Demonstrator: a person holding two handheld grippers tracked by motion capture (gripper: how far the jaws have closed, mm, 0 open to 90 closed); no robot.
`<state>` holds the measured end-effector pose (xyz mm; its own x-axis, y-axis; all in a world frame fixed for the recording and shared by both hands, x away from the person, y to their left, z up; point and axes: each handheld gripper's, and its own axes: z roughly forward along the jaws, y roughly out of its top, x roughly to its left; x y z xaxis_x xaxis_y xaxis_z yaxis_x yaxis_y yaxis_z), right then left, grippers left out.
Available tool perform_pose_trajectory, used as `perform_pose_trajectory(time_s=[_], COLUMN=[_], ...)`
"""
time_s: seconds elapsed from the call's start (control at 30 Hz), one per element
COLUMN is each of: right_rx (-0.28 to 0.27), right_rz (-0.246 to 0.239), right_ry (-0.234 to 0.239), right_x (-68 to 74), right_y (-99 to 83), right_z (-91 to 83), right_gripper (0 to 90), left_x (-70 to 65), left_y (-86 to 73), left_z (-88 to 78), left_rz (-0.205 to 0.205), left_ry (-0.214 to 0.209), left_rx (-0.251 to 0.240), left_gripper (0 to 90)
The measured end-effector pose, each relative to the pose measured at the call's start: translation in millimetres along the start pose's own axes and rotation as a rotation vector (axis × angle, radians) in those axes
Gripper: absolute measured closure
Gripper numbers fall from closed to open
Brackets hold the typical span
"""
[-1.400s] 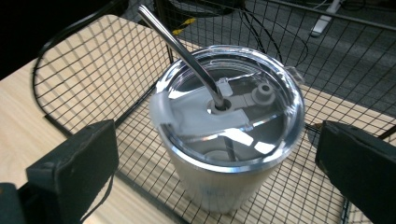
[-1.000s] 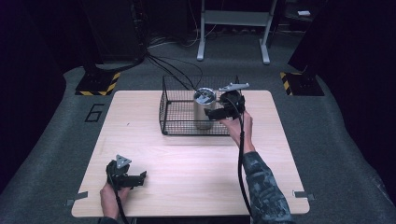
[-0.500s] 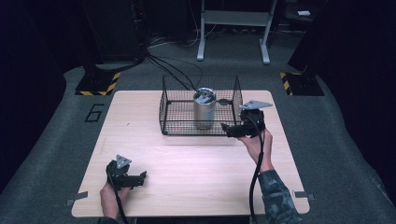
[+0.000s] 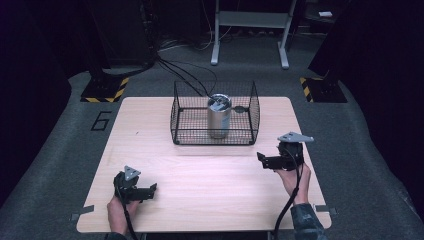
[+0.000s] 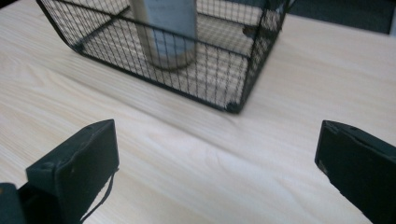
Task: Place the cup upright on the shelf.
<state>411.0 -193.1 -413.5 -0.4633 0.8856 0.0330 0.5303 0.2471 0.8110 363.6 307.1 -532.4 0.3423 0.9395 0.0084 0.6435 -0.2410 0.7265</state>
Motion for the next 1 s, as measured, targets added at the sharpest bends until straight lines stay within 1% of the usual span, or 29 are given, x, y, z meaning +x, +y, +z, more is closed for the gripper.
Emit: perform_pose_trajectory(time_s=[0.07, 0.1, 0.17, 0.23, 0.33, 0.4, 0.43, 0.47, 0.57, 0.6, 0.67, 0.73, 0.77, 0.8, 0.83, 0.87, 0.9, 0.93, 1.0], right_rx=[0.012, 0.017, 0.032, 0.048, 0.07, 0.077, 0.088, 0.097, 0.111, 0.13, 0.138, 0.153, 0.151, 0.152, 0.159, 0.15, 0.148, 0.142, 0.14], right_rz=[0.018, 0.021, 0.037, 0.062, 0.086, 0.118, 0.112, 0.125, 0.13, 0.124, 0.126, 0.108, 0.092, 0.089, 0.089, 0.072, 0.088, 0.072, 0.075], right_ry=[-0.015, -0.029, -0.042, -0.049, -0.07, -0.068, -0.079, -0.084, -0.103, -0.121, -0.125, -0.129, -0.134, -0.132, -0.141, -0.143, -0.144, -0.139, -0.142], right_x=[-4.0, -6.7, -10.4, -14.0, -19.4, -23.3, -25.6, -26.3, -29.1, -30.4, -30.7, -31.1, -31.6, -31.2, -30.7, -31.3, -30.2, -31.6, -31.5], right_y=[-11.1, -19.3, -32.4, -45.5, -65.8, -79.6, -85.7, -91.7, -107.0, -114.8, -118.1, -123.0, -124.9, -126.5, -128.0, -129.4, -129.7, -130.6, -130.6], right_z=[-0.5, -0.4, 0.7, 2.0, 4.6, 6.6, 7.9, 8.6, 10.1, 11.8, 13.0, 14.3, 15.3, 16.4, 17.7, 17.3, 17.0, 16.7, 17.0], right_gripper=[0.0, 0.0, 0.0, 0.0, 0.0, 0.0, 0.0, 0.0, 0.0, 0.0, 0.0, 0.0, 0.0, 0.0, 0.0, 0.0, 0.0, 0.0, 0.0], left_x=[0.0, 0.0, 0.0, 0.1, 0.1, 0.1, 0.1, 0.1, 0.1, 0.1, 0.0, 0.0, 0.0, 0.0, 0.1, 0.2, 0.2, 0.2, 0.2], left_y=[0.0, 0.0, 0.0, 0.0, 0.0, 0.0, 0.0, 0.0, 0.0, 0.0, 0.0, 0.0, 0.0, 0.1, 0.0, 0.1, 0.1, 0.1, 0.0], left_z=[0.0, 0.0, 0.0, 0.0, -0.1, 0.0, 0.0, 0.0, 0.0, 0.0, 0.0, 0.0, 0.1, 0.1, 0.1, 0.0, 0.0, 0.0, 0.1], left_rz=[-0.001, 0.0, 0.0, 0.0, 0.0, 0.0, -0.001, 0.0, 0.0, -0.001, 0.0, 0.0, 0.0, -0.001, -0.001, -0.001, 0.0, 0.0, -0.001], left_ry=[0.0, 0.0, 0.002, -0.001, 0.002, -0.001, 0.0, 0.0, 0.002, 0.0, 0.001, 0.001, 0.001, 0.001, 0.001, 0.001, 0.0, 0.0, 0.001], left_rx=[0.0, 0.0, 0.0, 0.001, 0.001, 0.001, 0.0, 0.001, 0.0, 0.0, 0.0, 0.0, 0.0, 0.001, 0.001, 0.002, 0.002, 0.003, 0.002], left_gripper=[0.7, 0.7, 0.7, 0.7, 0.7, 0.7, 0.7, 0.7, 0.7, 0.7, 0.6, 0.6, 0.5, 0.5, 0.5, 0.5, 0.5, 0.5, 0.5])
